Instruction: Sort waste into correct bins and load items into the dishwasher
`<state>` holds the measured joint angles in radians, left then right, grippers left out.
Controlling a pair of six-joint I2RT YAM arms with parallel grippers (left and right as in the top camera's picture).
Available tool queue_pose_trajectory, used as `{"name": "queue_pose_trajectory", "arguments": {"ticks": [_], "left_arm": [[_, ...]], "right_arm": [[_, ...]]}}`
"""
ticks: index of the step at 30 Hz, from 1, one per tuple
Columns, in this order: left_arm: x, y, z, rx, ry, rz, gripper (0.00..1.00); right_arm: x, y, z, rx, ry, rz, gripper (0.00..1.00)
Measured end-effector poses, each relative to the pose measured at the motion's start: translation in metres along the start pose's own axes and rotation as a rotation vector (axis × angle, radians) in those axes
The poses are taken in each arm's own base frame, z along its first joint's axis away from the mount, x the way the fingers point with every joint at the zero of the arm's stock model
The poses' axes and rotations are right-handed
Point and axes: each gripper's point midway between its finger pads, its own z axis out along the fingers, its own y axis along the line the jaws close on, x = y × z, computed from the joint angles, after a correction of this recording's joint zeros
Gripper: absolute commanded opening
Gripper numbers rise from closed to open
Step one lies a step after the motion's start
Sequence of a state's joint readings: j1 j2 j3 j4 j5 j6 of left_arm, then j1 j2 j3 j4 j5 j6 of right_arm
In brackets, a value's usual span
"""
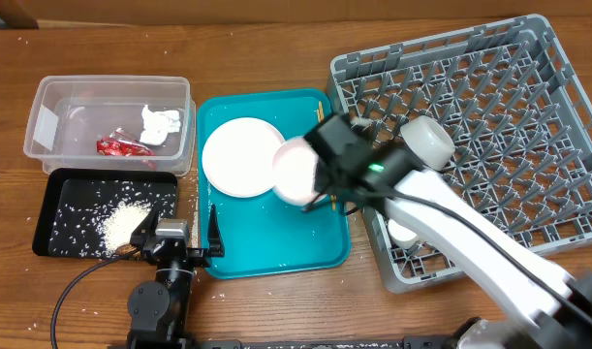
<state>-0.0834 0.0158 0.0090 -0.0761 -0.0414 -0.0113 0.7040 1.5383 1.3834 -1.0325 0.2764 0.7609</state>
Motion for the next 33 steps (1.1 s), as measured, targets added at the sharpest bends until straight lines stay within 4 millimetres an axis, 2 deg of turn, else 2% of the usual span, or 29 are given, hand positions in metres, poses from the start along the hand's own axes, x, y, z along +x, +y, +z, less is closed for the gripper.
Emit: {"name": "queue_pose_trajectory", "arguments": {"ticks": [2, 5, 7, 8, 9, 10, 12, 13, 14, 16, 17, 20, 23, 27, 31, 33], "left_arm": [[0.0, 0.0, 0.0, 0.0, -0.001, 0.0, 1.0], [0.0, 0.0, 0.0, 0.0, 0.0, 0.0, 1.0], [0.0, 0.0, 0.0, 0.0, -0.001, 0.0, 1.0], [0.0, 0.0, 0.0, 0.0, -0.001, 0.0, 1.0], [0.0, 0.0, 0.0, 0.0, 0.0, 0.0, 1.0], [0.0, 0.0, 0.0, 0.0, 0.0, 0.0, 1.0], [0.0, 0.0, 0.0, 0.0, -0.001, 0.0, 1.0], [0.0, 0.0, 0.0, 0.0, 0.0, 0.0, 1.0], [0.0, 0.0, 0.0, 0.0, 0.0, 0.0, 1.0], [0.0, 0.0, 0.0, 0.0, 0.0, 0.0, 1.0], [0.0, 0.0, 0.0, 0.0, -0.001, 0.0, 1.0], [0.0, 0.0, 0.0, 0.0, -0.001, 0.0, 1.0], [0.0, 0.0, 0.0, 0.0, 0.0, 0.0, 1.0], [0.0, 0.0, 0.0, 0.0, 0.0, 0.0, 1.0], [0.0, 0.0, 0.0, 0.0, 0.0, 0.0, 1.0], [0.0, 0.0, 0.0, 0.0, 0.0, 0.0, 1.0]], "right_arm": [[-0.042, -0.037, -0.042, 0.112, -0.239, 0.029, 0.04], [-0.081, -0.086, -0.09, 0.306, -0.497, 0.078, 0.04], [-0.104, -0.129, -0.119, 0.521, -0.646, 0.089, 0.04], [-0.111, -0.144, -0.127, 0.619, -0.683, 0.077, 0.04], [-0.119, -0.174, -0.126, 0.77, -0.674, 0.078, 0.04], [-0.121, -0.181, -0.126, 0.807, -0.67, 0.078, 0.04], [-0.126, -0.219, -0.113, 0.974, -0.598, 0.08, 0.04], [-0.127, -0.223, -0.111, 0.993, -0.588, 0.083, 0.04], [-0.128, -0.241, -0.097, 1.058, -0.533, 0.084, 0.04], [-0.128, -0.262, -0.076, 1.132, -0.453, 0.078, 0.05], [-0.126, -0.278, -0.056, 1.184, -0.385, 0.07, 0.05], [-0.121, -0.306, -0.025, 1.264, -0.271, 0.054, 0.05], [-0.116, -0.325, 0.003, 1.301, -0.186, 0.034, 0.05], [-0.118, -0.328, 0.012, 1.319, -0.167, 0.005, 0.05], [-0.113, -0.308, 0.024, 1.257, -0.128, -0.057, 0.05], [-0.111, -0.298, 0.027, 1.243, -0.12, -0.088, 0.09]]}}
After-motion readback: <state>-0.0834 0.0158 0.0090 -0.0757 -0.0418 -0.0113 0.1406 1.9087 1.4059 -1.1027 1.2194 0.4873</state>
